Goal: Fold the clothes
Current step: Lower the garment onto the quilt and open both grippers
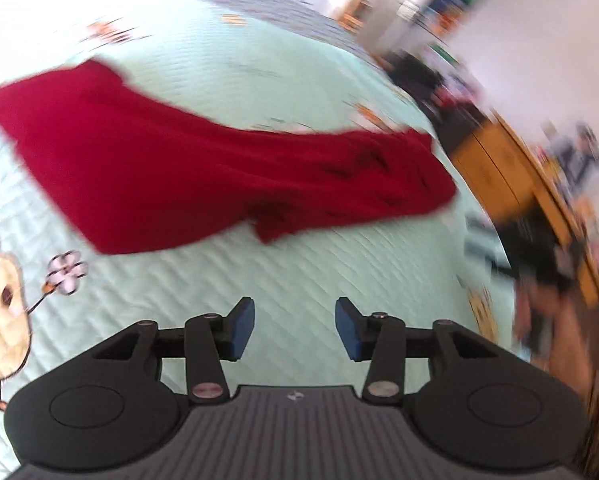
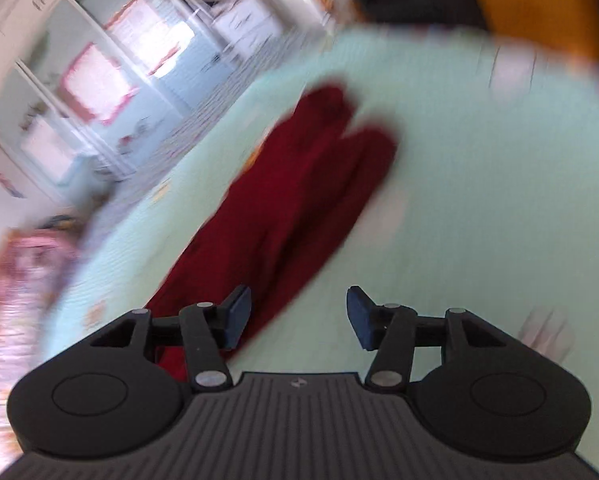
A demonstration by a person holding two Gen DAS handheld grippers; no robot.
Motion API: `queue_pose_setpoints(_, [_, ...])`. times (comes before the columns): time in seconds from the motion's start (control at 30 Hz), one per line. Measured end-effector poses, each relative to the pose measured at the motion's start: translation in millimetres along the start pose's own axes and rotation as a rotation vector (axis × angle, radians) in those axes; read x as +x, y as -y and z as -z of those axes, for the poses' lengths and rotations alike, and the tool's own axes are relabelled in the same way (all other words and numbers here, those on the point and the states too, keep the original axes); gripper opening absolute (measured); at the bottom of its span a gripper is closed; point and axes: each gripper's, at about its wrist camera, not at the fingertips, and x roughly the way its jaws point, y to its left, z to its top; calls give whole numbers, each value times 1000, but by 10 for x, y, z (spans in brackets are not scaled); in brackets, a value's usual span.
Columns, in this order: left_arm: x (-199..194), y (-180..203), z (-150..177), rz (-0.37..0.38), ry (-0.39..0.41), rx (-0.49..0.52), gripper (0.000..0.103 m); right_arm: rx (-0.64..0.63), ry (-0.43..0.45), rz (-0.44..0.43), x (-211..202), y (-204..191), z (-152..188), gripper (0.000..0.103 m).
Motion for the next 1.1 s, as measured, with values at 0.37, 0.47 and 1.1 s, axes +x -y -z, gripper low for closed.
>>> queue_pose_setpoints(0.37, [-83, -791, -220, -98, 155, -383, 53, -761, -92, -52, 429, -1720, 1612, 62])
queue_pose_setpoints(0.47, [-202, -971, -245, -124, 222, -433, 55, -677, -114, -69, 551, -1714, 1673, 63])
queue_pose_setpoints(1.1, [-326, -1970, -905, -97, 409, -665, 61, -510, -52, -266, 651, -1384, 1855, 92])
